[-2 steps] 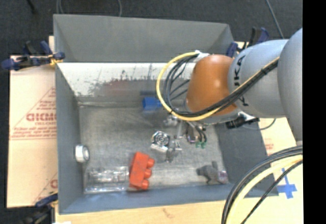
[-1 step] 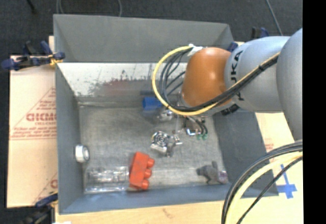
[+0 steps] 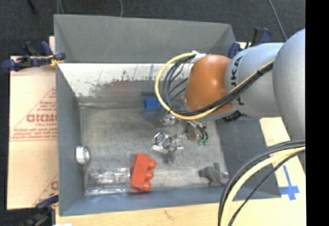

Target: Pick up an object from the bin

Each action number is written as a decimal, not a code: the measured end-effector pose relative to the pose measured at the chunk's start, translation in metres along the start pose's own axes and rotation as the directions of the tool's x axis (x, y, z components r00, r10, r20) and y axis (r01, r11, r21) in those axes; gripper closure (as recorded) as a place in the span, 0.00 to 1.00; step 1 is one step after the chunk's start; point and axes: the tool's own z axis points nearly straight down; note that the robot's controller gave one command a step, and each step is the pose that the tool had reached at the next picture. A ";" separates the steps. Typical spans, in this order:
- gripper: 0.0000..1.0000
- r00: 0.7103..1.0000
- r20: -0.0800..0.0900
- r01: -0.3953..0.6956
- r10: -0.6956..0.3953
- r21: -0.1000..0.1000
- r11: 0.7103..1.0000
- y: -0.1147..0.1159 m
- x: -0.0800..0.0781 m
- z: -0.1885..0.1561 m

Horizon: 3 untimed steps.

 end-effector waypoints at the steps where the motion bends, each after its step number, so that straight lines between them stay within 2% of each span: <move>1: 0.00 1.000 -0.002 0.001 -0.001 0.001 1.000 0.000 -0.002 -0.002; 2: 1.00 1.000 0.004 -0.001 0.001 0.002 1.000 0.000 -0.004 -0.004; 3: 1.00 1.000 0.004 -0.001 0.001 0.004 1.000 -0.001 -0.007 -0.108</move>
Offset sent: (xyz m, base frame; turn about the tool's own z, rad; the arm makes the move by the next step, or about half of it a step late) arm 0.0000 0.0000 0.0000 0.0000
